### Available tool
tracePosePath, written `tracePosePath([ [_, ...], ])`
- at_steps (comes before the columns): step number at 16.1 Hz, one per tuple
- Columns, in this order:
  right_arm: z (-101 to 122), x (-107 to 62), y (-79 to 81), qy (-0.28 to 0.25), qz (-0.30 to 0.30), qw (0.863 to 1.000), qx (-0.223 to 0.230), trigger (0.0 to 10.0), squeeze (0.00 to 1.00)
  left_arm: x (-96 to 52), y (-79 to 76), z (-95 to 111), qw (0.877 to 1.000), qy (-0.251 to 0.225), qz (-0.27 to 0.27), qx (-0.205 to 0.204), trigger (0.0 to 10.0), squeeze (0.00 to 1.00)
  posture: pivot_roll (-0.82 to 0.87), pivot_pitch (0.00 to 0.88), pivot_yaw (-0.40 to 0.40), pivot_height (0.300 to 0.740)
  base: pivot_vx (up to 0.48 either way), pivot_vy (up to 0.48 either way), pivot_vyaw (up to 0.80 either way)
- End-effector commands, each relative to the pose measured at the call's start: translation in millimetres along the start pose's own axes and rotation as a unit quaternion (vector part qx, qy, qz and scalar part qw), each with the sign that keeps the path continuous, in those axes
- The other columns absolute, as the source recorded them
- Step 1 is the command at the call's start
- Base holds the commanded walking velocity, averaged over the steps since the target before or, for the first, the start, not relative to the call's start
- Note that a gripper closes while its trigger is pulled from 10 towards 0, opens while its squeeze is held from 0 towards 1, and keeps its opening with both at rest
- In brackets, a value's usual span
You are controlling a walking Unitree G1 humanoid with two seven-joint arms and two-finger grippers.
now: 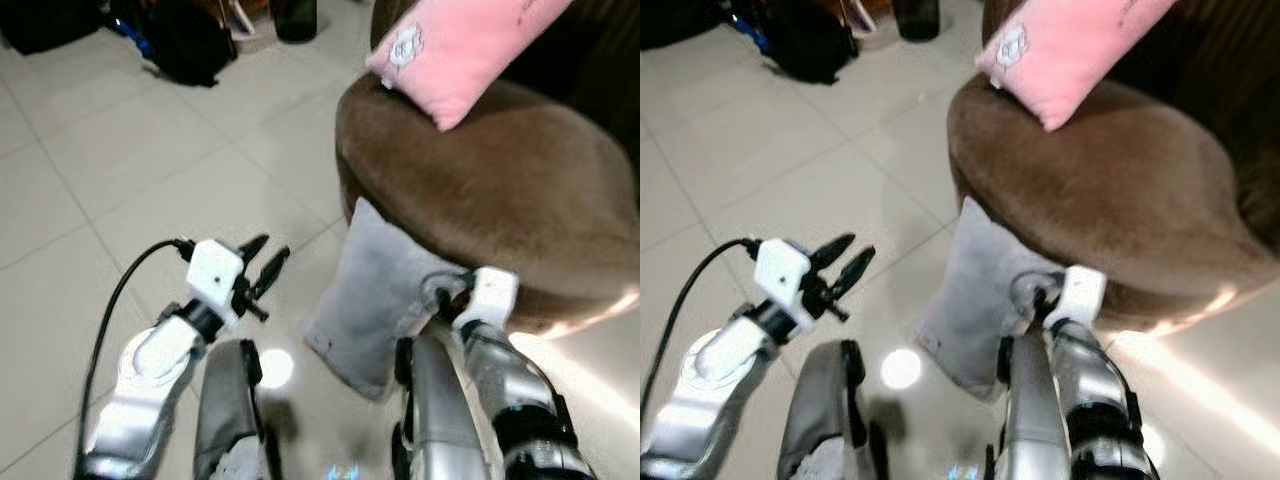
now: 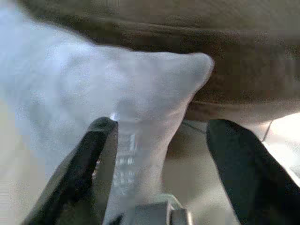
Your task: Move the pillow to the sofa from floor
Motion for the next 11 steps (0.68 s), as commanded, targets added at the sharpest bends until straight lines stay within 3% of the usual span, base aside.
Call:
tracePosePath([
  [1, -2, 1.5, -6.5, -0.005, -0.020, 0.999, 0.044, 10.0, 1.00, -5.4, -0.3, 4, 1.000, 0.007, -0.016, -0.001, 10.0, 0.00, 0.16, 0.257, 0.096, 0.521, 0.000, 0.000, 0.00],
  [2, -1, 2.8, -8.7, -0.009, -0.030, 0.998, 0.056, 10.0, 1.00, -7.7, 0.5, 6, 1.000, 0.011, -0.020, 0.000, 10.0, 0.00, 0.16, 0.259, 0.097, 0.521, 0.000, 0.000, 0.00],
  [4, 8, 8.1, -17.3, -0.026, -0.067, 0.984, 0.164, 10.0, 1.00, -10.3, 4.1, 22, 0.999, 0.010, -0.042, -0.012, 10.0, 0.00, 0.23, 0.295, 0.129, 0.521, 0.000, 0.000, 0.00],
  [8, 19, 11.8, -35.4, -0.072, -0.114, 0.954, 0.269, 10.0, 1.00, -20.2, -7.8, 47, 0.995, 0.014, -0.098, -0.031, 10.0, 0.00, 0.32, 0.307, 0.170, 0.521, 0.000, 0.000, 0.00],
  [11, 28, 11.5, -48.6, -0.101, -0.145, 0.942, 0.286, 10.0, 1.00, -35.4, -12.2, 54, 0.990, 0.043, -0.127, -0.036, 10.0, 0.00, 0.36, 0.312, 0.195, 0.521, 0.000, 0.000, 0.00],
])
Point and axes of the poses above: a point about 5 cm out from each wrist's last joint towards the gripper, its own x axis pointing out of the wrist towards the gripper, its own z axis along the axis of the wrist's last joint, y = z × x, the point moved 1 cm from there along x, pointing out of the wrist towards the gripper, and after that the axes turned 13 degrees about -x, right-handed, at the moved point
